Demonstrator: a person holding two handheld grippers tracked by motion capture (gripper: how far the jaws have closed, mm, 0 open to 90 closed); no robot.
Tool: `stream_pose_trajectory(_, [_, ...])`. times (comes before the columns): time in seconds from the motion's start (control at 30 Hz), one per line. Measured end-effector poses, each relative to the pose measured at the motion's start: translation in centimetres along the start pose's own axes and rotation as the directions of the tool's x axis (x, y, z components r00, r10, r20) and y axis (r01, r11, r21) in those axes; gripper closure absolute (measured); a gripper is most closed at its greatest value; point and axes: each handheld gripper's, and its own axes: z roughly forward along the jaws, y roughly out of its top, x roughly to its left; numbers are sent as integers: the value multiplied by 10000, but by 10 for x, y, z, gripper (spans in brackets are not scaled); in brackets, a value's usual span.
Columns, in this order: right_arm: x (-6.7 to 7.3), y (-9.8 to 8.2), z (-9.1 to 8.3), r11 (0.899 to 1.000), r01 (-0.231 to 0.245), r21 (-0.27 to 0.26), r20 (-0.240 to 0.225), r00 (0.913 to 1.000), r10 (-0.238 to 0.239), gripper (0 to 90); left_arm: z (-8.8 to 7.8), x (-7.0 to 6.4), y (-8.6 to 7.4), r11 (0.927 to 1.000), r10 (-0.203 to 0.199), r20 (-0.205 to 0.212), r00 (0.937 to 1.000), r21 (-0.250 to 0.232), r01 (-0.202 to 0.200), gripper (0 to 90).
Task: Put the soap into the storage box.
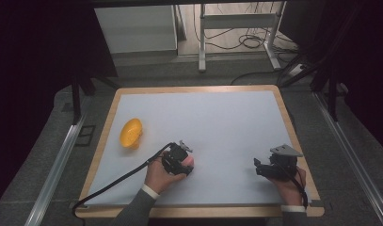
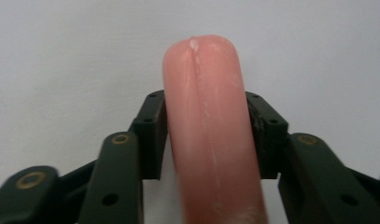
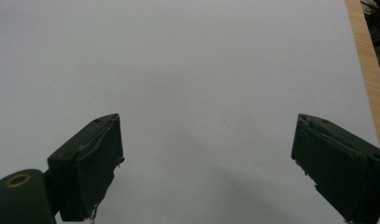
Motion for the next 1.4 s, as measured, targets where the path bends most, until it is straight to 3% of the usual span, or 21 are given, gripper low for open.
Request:
stream_pose_trajectory(0.23, [0,0,0,10000,-27,26,15,10000,27,87,-2,7,-3,9997,-138,171,9998,-213,141,600])
stream_pose_trajectory(0.53, [-1,0,0,10000,-44,25,78,10000,43,87,-8,8,-4,9994,-15,77,10000,-358,18,600])
stream_pose_trajectory(1.4, [-1,-1,0,10000,-36,37,118,9999,36,86,-35,25,-9,9942,-293,-255,9992,-1045,265,600])
